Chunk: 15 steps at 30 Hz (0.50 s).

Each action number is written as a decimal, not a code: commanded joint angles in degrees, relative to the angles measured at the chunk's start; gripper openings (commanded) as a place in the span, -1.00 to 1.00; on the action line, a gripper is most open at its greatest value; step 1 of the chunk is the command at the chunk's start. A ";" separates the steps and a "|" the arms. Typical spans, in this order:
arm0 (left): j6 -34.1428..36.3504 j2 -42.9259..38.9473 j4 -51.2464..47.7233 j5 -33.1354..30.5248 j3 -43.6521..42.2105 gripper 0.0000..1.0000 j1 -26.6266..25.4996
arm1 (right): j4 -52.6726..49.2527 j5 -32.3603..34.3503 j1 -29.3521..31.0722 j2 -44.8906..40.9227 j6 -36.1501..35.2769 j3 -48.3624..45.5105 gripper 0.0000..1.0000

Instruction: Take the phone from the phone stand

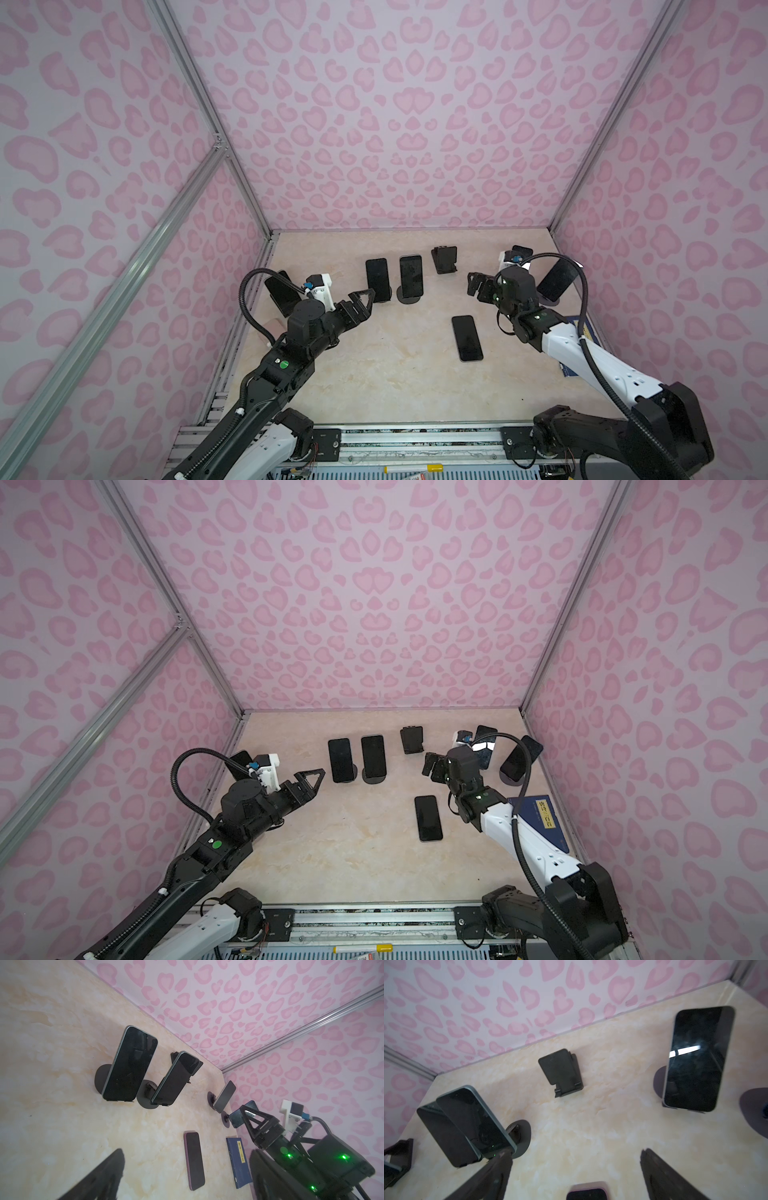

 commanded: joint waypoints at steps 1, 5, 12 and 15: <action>-1.00 1.23 0.81 0.16 0.84 0.94 -0.03 | 6.44 1.83 -2.40 -4.28 4.37 -5.73 0.97; -1.15 2.95 0.83 0.12 -0.19 0.94 0.02 | 15.01 -6.48 -6.04 -6.87 5.20 -11.97 0.78; 1.27 3.71 0.87 -0.30 0.30 0.94 0.02 | 7.72 -0.43 -2.59 -6.45 2.59 -10.34 0.70; 1.97 3.35 0.35 -0.50 0.17 0.94 0.00 | 3.74 4.10 -2.43 -7.78 3.26 -10.58 0.67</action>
